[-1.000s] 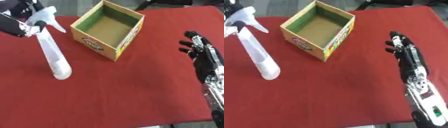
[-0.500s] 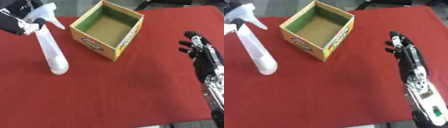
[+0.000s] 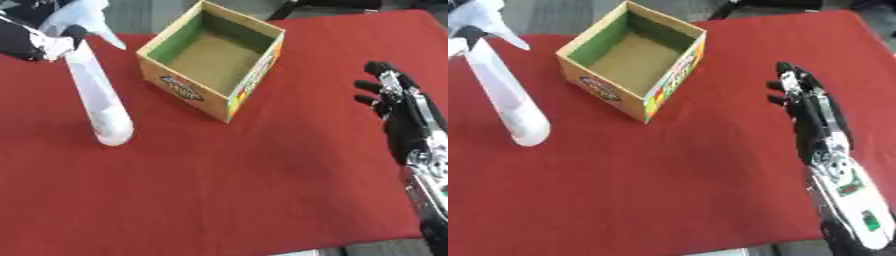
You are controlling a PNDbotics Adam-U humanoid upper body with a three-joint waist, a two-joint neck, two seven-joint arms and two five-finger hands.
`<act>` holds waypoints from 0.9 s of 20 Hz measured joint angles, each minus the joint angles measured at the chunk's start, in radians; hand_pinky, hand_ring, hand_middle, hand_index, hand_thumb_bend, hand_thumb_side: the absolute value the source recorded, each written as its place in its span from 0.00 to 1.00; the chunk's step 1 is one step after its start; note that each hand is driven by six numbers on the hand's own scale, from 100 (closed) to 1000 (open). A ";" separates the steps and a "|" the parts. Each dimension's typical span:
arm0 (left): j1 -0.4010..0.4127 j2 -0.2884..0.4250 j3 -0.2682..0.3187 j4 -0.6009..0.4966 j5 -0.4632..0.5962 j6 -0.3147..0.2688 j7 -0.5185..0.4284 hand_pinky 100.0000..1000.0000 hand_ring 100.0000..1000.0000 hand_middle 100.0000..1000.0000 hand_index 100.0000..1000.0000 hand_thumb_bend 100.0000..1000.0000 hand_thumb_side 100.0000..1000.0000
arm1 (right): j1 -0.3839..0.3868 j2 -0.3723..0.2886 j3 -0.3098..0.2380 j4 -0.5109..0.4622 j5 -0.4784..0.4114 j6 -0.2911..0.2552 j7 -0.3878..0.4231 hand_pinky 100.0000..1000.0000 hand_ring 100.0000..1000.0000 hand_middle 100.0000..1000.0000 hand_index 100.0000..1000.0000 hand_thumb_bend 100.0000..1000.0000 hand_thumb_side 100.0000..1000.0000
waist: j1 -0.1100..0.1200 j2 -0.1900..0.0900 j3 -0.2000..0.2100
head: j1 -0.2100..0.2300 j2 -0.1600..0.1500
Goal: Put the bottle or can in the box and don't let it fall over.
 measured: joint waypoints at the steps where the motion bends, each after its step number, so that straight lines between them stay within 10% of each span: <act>1: -0.004 0.000 0.005 0.000 0.002 0.001 0.004 0.51 0.25 0.38 0.45 0.00 0.00 | 0.000 0.000 0.000 0.000 0.000 0.000 0.000 0.79 0.81 0.86 0.81 0.00 0.65 | 0.001 0.000 0.000 | 0.000 0.000; 18: -0.103 -0.078 0.074 0.166 -0.031 -0.031 0.063 0.50 0.24 0.38 0.45 0.00 0.00 | -0.011 -0.001 0.000 0.000 0.000 -0.003 0.002 0.79 0.81 0.86 0.81 0.00 0.64 | 0.025 -0.001 -0.034 | 0.001 -0.004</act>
